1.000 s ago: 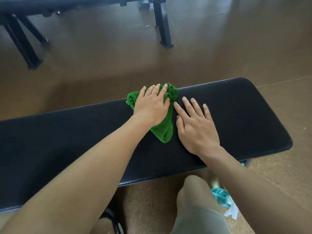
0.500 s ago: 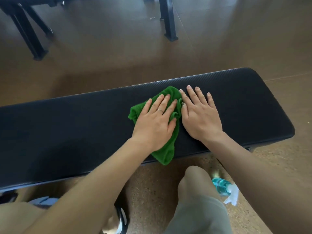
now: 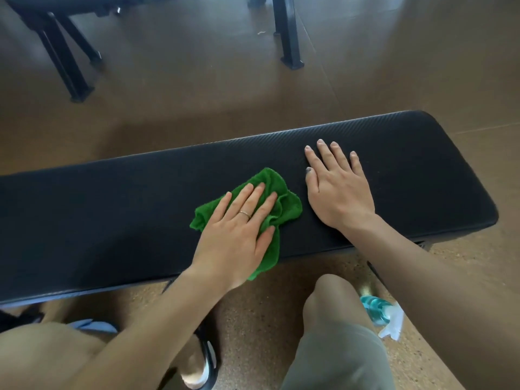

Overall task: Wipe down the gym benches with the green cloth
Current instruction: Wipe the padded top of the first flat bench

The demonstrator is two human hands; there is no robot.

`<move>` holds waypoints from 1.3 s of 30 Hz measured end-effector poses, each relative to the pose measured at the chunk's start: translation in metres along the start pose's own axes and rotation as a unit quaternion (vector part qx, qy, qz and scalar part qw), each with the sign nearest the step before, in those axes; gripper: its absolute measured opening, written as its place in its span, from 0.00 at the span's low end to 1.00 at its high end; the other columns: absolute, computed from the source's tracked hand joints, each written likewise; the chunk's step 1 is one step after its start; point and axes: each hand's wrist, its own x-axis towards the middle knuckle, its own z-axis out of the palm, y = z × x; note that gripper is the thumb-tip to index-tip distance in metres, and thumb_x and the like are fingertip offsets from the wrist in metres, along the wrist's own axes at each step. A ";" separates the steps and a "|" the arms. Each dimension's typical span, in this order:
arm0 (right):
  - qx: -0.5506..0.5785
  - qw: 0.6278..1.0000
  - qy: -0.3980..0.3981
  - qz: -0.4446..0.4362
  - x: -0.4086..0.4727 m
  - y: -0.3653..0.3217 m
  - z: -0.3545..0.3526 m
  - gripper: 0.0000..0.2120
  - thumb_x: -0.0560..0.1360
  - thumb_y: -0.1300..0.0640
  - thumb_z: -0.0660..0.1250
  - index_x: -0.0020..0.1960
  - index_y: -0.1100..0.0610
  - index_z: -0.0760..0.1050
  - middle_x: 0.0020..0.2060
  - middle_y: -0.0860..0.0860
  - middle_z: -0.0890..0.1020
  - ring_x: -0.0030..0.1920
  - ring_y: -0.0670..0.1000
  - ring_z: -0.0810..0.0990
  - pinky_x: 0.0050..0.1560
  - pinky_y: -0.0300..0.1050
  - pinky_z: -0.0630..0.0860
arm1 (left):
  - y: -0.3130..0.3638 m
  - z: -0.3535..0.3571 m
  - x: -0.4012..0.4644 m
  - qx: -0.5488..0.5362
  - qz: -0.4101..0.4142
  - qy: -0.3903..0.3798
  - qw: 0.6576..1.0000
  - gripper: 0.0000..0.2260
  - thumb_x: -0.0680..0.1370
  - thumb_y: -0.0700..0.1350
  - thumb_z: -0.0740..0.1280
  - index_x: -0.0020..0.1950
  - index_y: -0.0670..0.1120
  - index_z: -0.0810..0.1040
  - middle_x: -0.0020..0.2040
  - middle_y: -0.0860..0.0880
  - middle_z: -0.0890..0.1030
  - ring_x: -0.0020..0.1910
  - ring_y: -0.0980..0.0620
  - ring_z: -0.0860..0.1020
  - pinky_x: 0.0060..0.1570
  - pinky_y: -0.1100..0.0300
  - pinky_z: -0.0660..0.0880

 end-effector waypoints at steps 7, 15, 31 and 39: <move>0.005 1.000 -0.001 0.003 0.001 -0.002 -0.002 0.27 0.86 0.46 0.41 0.84 0.46 0.48 0.84 0.47 0.49 0.84 0.49 0.44 0.82 0.55 0.40 | -0.014 -0.012 0.126 -0.024 -0.113 -0.018 0.993 0.27 0.87 0.58 0.44 0.85 0.52 0.46 0.86 0.49 0.46 0.84 0.51 0.43 0.82 0.49 0.40; -0.008 1.000 0.004 0.000 -0.001 0.000 0.002 0.30 0.83 0.44 0.37 0.84 0.46 0.49 0.84 0.48 0.50 0.84 0.50 0.45 0.83 0.56 0.41 | -0.001 -0.004 0.038 -0.011 -0.020 -0.020 1.000 0.29 0.84 0.60 0.39 0.85 0.52 0.47 0.85 0.51 0.47 0.84 0.52 0.44 0.83 0.48 0.44; 0.000 1.000 0.016 0.007 -0.001 0.000 0.001 0.27 0.86 0.45 0.43 0.84 0.45 0.51 0.84 0.47 0.52 0.84 0.50 0.46 0.83 0.55 0.42 | -0.021 0.003 0.028 -0.032 -0.090 0.035 0.995 0.28 0.85 0.59 0.44 0.85 0.53 0.52 0.85 0.51 0.53 0.84 0.51 0.47 0.83 0.48 0.45; 0.002 1.000 0.014 0.004 -0.002 -0.002 0.003 0.27 0.86 0.45 0.41 0.84 0.46 0.51 0.84 0.48 0.51 0.84 0.51 0.46 0.83 0.56 0.42 | 0.012 0.031 -0.052 0.031 -0.168 0.131 0.977 0.24 0.88 0.55 0.49 0.79 0.46 0.69 0.79 0.45 0.69 0.80 0.45 0.65 0.80 0.45 0.59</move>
